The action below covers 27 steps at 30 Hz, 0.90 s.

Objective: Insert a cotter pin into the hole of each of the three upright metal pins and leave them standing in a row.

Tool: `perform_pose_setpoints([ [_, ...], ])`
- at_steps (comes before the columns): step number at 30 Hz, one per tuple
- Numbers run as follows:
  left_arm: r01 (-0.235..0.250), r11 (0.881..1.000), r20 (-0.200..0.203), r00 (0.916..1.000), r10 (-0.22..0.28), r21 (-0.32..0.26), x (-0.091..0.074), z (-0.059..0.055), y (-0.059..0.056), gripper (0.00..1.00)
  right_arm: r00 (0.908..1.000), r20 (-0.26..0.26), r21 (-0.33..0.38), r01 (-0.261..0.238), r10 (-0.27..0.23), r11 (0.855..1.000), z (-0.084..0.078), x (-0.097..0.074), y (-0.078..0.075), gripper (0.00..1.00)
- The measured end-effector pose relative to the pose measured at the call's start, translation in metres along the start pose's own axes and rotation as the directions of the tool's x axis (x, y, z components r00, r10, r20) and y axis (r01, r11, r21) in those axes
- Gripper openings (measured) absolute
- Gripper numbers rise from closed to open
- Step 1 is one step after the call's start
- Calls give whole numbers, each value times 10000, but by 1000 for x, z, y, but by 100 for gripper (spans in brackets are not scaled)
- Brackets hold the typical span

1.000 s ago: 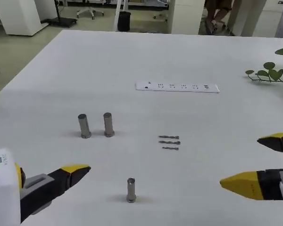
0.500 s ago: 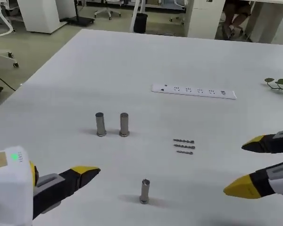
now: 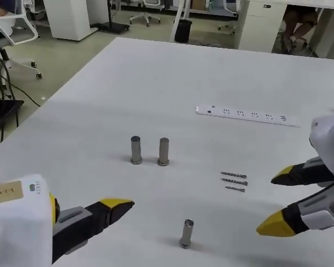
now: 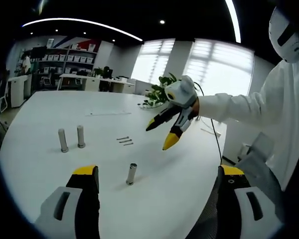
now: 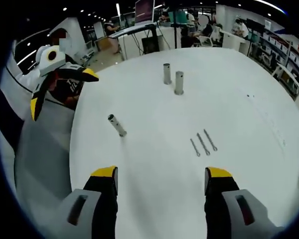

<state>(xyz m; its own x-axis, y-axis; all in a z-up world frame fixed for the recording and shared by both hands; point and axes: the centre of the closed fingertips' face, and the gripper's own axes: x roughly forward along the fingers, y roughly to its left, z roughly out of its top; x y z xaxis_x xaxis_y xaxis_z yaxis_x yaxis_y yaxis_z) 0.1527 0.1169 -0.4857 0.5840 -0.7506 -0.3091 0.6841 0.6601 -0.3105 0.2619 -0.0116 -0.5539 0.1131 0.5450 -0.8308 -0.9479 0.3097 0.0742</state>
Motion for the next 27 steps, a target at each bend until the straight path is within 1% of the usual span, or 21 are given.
perform_pose_setpoints([
  [3,83,9996,254,9996,-76,-281,-1,4,-2,99,9995,-324,-330,-31,21,9995,-1,6,-1,66],
  [6,52,9996,200,9998,-46,-289,-1,3,-2,99,9985,-534,-585,-156,125,9982,-1,13,0,64],
  [7,10,9998,124,9999,-7,-219,-2,2,-1,99,9979,-630,-655,-210,169,9976,-1,15,1,62],
  [8,12,9998,96,10000,-10,-197,-2,1,-1,99,9962,-838,-746,-314,251,9967,-4,18,2,61],
  [12,-35,9995,124,9999,38,-303,-3,0,1,99,9901,-1365,-1225,-482,312,9913,-9,26,2,60],
  [15,-123,9996,80,9999,125,-253,-4,-1,3,99,9852,-1670,-1453,-623,376,9874,-11,30,2,59],
  [18,-195,9996,6,9998,196,-212,-4,-3,4,99,9818,-1853,-1617,-719,413,9842,-10,34,1,59],
  [20,-319,9994,-130,9994,317,-132,-4,-6,6,99,9803,-1946,-1790,-708,352,9813,-8,35,-1,58],
  [21,-378,9993,-269,9989,376,-66,-4,-9,7,99,9794,-1989,-1865,-723,344,9798,-7,36,-1,57],
  [23,-488,9986,-386,9980,494,184,-5,-12,9,99,9781,-2026,-1783,-850,480,9803,-6,38,-1,55],
  [25,-481,9987,-517,9975,489,153,-5,-14,8,99,9770,-2009,-1642,-1050,709,9808,-5,41,2,55],
  [27,-461,9988,-500,9977,468,141,-6,-14,7,99,9747,-2119,-1627,-1072,714,9808,-6,43,0,53],
])
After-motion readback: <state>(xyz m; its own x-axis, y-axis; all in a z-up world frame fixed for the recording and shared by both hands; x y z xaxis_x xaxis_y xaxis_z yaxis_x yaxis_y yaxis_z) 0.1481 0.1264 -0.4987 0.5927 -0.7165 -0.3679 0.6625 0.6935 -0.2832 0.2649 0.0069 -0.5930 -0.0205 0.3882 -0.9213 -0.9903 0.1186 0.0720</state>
